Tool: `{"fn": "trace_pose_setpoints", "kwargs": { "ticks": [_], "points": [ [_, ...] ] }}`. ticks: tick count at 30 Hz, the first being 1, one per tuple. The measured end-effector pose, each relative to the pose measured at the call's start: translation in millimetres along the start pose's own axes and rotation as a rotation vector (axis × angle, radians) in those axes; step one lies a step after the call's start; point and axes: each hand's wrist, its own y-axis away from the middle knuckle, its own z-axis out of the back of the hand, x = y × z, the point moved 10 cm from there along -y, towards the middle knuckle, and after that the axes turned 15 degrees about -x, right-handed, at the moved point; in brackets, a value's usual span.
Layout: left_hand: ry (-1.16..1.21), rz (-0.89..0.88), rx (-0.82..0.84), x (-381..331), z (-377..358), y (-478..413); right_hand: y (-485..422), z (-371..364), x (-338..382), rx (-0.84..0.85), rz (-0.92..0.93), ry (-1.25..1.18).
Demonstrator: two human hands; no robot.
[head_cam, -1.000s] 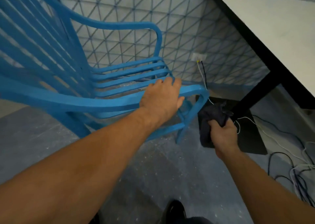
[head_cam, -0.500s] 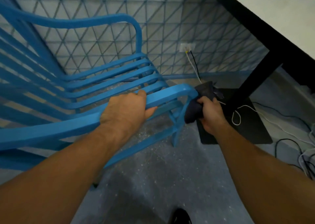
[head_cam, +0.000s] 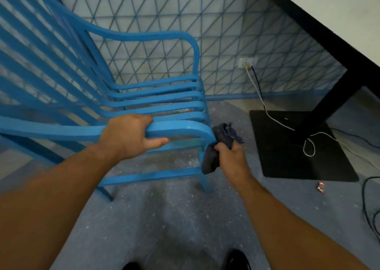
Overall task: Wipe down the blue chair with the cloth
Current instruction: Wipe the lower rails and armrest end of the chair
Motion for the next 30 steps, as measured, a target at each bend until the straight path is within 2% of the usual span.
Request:
{"fn": "trace_pose_setpoints", "kwargs": {
  "ticks": [3, 6, 8, 12, 17, 21, 23, 27, 28, 29, 30],
  "points": [
    [0.068, -0.068, -0.038, -41, 0, 2, 20, -17, -6, 0.062, 0.016, 0.013],
    [-0.029, -0.062, -0.042, -69, -7, 2, 39, -26, -21, 0.205, 0.031, 0.022],
    [-0.135, -0.078, -0.014, -73, -10, 1, 41, -12, -43, 0.160, 0.010, 0.052],
    [-0.160, -0.132, 0.018, -67, -13, 1, 40, 39, -110, -0.024, -0.216, 0.153],
    [-0.146, -0.145, -0.116, -43, -11, -9, 30, 31, -131, 0.018, -0.294, 0.177],
    [-0.119, -0.147, -0.137, -18, -16, -7, 16, -1, -145, -0.003, -0.370, 0.147],
    [-0.079, -0.154, -0.225, -12, -10, -5, 16, -19, -164, 0.001, -0.426, 0.153],
    [0.169, -0.036, -0.589, -7, 30, 49, 21, -36, -204, 0.000, -0.482, 0.235],
    [0.202, -0.001, -0.602, -9, 25, 73, 19, -36, -210, -0.016, -0.479, 0.255],
    [0.220, 0.026, -0.539, -11, 6, 95, 17, -35, -215, -0.029, -0.471, 0.275],
    [0.239, 0.054, -0.407, -11, -25, 113, 14, -34, -220, -0.041, -0.465, 0.293]
  ]
}}
